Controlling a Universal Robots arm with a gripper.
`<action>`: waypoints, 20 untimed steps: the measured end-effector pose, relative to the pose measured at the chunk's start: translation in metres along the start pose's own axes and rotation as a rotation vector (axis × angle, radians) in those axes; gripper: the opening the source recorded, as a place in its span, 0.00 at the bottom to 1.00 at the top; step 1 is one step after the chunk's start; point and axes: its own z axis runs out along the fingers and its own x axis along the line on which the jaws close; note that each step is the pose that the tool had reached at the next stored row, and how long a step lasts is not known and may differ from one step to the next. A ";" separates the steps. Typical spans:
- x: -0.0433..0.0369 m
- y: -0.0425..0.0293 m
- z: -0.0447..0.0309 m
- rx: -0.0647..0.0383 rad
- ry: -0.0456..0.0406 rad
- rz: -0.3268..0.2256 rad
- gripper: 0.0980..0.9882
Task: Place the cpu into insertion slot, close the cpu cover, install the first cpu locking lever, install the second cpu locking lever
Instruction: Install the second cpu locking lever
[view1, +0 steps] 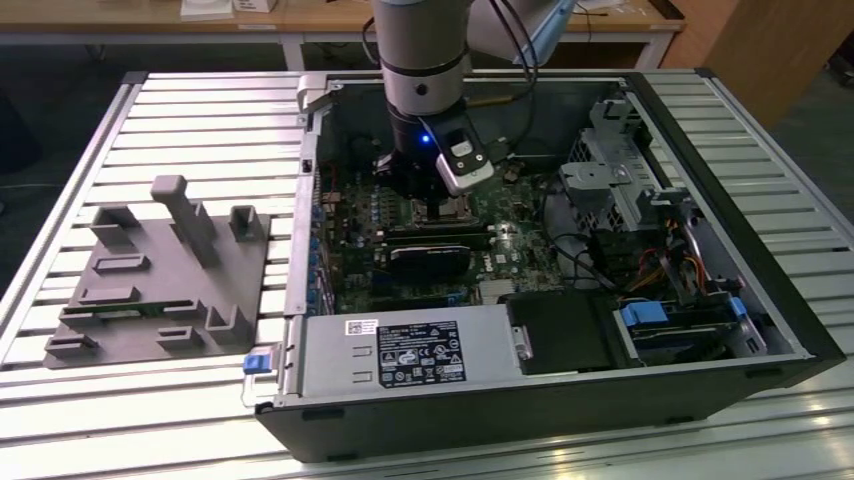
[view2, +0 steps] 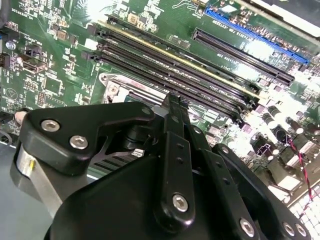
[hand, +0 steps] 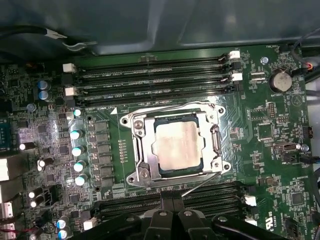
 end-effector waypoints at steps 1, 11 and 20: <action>0.0000 0.0000 0.0000 0.000 0.0000 0.000 0.01; 0.0004 -0.0107 0.0007 -0.058 0.0081 0.007 0.01; 0.0042 -0.0243 0.0023 -0.129 0.0179 0.014 0.01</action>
